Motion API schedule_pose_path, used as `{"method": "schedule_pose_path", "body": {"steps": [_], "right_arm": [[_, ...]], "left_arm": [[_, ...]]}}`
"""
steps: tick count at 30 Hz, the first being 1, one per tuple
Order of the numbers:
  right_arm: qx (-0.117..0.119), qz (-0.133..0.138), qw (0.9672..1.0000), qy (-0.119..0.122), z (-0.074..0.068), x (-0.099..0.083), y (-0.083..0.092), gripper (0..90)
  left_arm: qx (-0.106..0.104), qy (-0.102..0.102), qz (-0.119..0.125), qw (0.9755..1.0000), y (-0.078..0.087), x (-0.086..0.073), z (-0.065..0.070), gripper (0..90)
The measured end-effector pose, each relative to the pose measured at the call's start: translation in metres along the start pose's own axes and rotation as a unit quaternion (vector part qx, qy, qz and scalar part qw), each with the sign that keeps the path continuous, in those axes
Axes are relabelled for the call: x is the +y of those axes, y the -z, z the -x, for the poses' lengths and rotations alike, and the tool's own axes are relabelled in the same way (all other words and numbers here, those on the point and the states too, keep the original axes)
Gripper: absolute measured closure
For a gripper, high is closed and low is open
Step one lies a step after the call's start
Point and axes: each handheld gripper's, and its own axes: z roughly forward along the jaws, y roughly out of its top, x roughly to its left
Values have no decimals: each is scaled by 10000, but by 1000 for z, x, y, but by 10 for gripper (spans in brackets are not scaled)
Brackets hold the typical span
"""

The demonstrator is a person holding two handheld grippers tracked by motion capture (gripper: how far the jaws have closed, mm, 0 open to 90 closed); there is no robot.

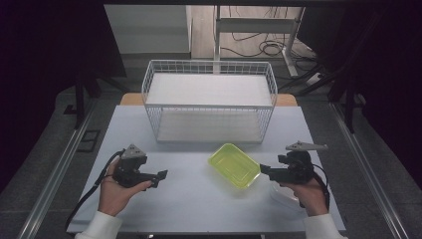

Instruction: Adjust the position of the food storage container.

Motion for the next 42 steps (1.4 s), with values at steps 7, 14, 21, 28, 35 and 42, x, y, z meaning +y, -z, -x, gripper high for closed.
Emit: {"method": "schedule_pose_path", "body": {"steps": [7,14,21,28,35,42], "right_arm": [[-22,-94,10000,0,2,0,-1,215],[-42,-215,9997,90,0,3,-5,224],[28,-263,9995,184,-3,2,-5,226],[143,-254,9990,328,-10,8,-4,228],[118,-305,9990,289,-27,29,-7,256],[-129,-695,9967,389,-40,51,-26,286]], "left_arm": [[30,9,-34,10000,-4,0,3,120],[113,-53,-174,9998,-5,-2,1,124],[25,327,-228,9992,-3,-3,-4,144],[-104,436,-124,9989,2,-3,-5,146],[-236,489,-43,9985,6,-2,-5,155],[-344,485,-161,9981,-2,-2,-4,148]]}}
